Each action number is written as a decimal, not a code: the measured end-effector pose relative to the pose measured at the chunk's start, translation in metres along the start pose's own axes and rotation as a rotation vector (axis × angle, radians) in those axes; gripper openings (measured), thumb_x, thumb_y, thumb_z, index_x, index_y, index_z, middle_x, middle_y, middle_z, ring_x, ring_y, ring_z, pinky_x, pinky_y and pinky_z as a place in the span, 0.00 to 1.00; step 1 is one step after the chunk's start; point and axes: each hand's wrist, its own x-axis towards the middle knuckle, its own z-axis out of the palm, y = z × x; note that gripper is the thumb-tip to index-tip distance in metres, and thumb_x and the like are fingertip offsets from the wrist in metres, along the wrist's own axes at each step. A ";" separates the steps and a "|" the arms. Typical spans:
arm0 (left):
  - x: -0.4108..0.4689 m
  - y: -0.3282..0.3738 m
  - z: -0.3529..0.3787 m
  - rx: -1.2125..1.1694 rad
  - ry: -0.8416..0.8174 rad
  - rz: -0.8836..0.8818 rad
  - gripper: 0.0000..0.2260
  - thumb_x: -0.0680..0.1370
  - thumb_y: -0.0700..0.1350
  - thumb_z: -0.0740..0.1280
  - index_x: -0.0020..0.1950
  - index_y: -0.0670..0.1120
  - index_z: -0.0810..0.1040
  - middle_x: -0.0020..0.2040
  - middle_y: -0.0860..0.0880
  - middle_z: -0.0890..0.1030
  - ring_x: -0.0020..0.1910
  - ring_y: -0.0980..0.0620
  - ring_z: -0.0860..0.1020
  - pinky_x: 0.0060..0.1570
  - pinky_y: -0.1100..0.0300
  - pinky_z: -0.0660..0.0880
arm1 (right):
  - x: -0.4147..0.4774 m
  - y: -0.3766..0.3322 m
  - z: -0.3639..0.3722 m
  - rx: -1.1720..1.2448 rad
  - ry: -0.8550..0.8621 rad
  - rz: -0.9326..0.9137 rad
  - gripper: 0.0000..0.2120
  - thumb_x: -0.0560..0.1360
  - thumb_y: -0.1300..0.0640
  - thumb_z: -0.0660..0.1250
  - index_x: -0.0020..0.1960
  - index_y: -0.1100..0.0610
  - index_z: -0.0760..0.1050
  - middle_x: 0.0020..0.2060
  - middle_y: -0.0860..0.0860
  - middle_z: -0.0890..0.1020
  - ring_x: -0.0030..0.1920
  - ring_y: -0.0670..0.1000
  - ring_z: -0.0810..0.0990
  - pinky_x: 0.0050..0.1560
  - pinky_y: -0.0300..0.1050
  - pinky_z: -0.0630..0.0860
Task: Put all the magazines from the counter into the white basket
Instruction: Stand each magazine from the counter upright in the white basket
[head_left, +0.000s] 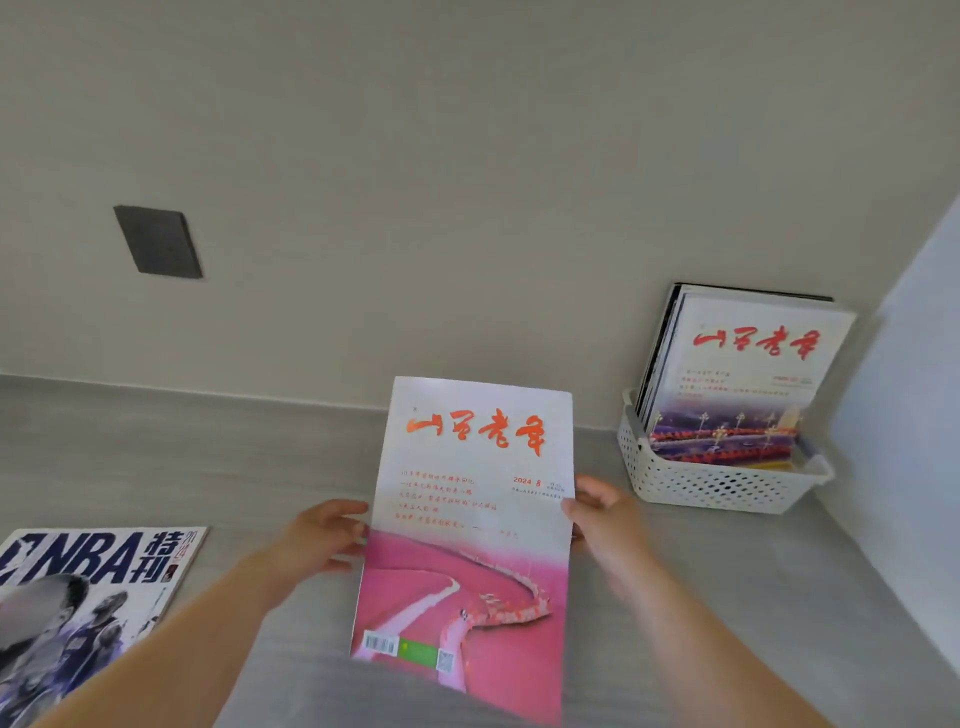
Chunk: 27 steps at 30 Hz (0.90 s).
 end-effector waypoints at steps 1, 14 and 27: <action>-0.001 0.007 0.012 0.060 -0.030 0.012 0.12 0.76 0.33 0.59 0.59 0.41 0.71 0.39 0.48 0.77 0.38 0.52 0.76 0.37 0.61 0.71 | 0.001 -0.003 -0.013 -0.008 0.007 -0.005 0.18 0.73 0.73 0.56 0.39 0.51 0.75 0.42 0.49 0.80 0.35 0.45 0.78 0.26 0.33 0.75; 0.017 0.102 0.157 0.235 -0.138 0.281 0.07 0.75 0.33 0.61 0.42 0.44 0.74 0.36 0.48 0.78 0.32 0.53 0.76 0.25 0.72 0.75 | 0.045 -0.059 -0.170 -0.069 0.149 -0.167 0.11 0.73 0.69 0.62 0.46 0.56 0.78 0.43 0.49 0.80 0.39 0.45 0.79 0.36 0.37 0.76; 0.046 0.233 0.266 0.246 0.118 0.644 0.04 0.74 0.37 0.65 0.41 0.45 0.75 0.32 0.53 0.76 0.30 0.55 0.75 0.29 0.67 0.77 | 0.106 -0.116 -0.282 0.009 0.485 -0.425 0.13 0.72 0.69 0.62 0.54 0.61 0.77 0.33 0.45 0.78 0.34 0.43 0.75 0.34 0.33 0.74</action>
